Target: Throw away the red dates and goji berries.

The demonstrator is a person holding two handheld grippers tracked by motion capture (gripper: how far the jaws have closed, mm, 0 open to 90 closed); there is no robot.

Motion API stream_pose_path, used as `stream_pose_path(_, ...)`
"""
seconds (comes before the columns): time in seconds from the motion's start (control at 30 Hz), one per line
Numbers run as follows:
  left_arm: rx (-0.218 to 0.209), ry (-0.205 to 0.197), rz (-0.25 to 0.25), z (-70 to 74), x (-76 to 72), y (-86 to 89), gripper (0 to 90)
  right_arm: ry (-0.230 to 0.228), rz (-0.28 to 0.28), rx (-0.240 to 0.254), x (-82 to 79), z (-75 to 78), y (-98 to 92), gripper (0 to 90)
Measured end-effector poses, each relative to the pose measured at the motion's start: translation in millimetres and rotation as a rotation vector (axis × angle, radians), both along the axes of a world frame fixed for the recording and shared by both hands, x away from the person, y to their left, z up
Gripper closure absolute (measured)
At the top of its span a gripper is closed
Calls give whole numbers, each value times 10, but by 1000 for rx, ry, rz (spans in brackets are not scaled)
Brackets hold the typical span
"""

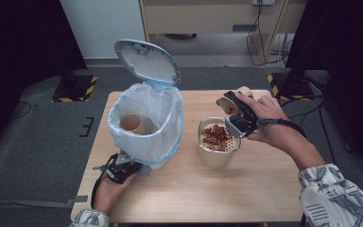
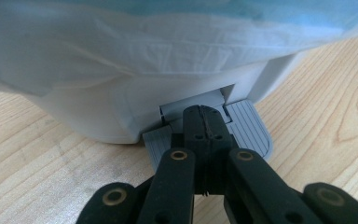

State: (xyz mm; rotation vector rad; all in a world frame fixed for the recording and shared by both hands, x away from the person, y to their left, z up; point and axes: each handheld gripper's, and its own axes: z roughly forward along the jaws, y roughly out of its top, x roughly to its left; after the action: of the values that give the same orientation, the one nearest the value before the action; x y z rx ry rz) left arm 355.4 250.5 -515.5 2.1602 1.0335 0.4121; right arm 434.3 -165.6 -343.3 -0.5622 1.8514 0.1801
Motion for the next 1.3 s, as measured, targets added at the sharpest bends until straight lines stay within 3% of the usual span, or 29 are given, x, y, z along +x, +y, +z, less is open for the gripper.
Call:
stream_pose_path(0.17, 0, 0, 1, 0, -1, -2, 900, -16, 4, -10, -12, 27, 2, 279)
stream_pose_path(0.23, 0, 0, 0, 0, -1, -1, 900, -52, 7, -32, -15, 78, 6, 279)
stream_pose_path(0.33, 0, 0, 0, 0, 0, 0, 900, -69, 9, -36, -35, 110, 24, 279)
stream_pose_path(0.37, 0, 0, 1, 0, -1, -1, 900, -94, 13, -117, -51, 57, 49, 279)
stream_pose_path(0.43, 0, -1, 1, 0, -2, -1, 900, -116, 18, -197, -61, 0, 64, 279)
stream_pose_path(0.67, 0, -1, 2, 0, -3, -3, 900, -170, 39, -172, -112, 113, 84, 279)
stream_pose_path(0.7, 0, -1, 2, 0, -2, -3, 900, -193, 47, -214, -139, 108, 105, 279)
stream_pose_path(0.83, 0, 0, 2, 0, -1, -2, 900, -212, 52, -205, -143, 124, 130, 279)
stream_pose_path(0.93, -1, 0, 1, 0, -1, -1, 900, -215, 66, -252, -120, 67, 147, 279)
stream_pose_path(1.0, 0, 0, 1, 0, -1, 0, 900, -229, 51, -226, -105, 69, 141, 279)
stream_pose_path(1.03, -1, 0, 1, -1, -1, 1, 900, -217, 79, -325, -98, -26, 163, 279)
stream_pose_path(1.13, 0, 0, 1, 0, -1, -1, 900, -223, 74, -311, -91, -42, 163, 279)
stream_pose_path(1.23, -2, 0, 1, 0, -1, 2, 900, -197, 93, -273, -116, -62, 226, 279)
stream_pose_path(1.3, -1, 1, 2, 0, 0, 1, 900, -217, 92, -254, -116, -26, 240, 280)
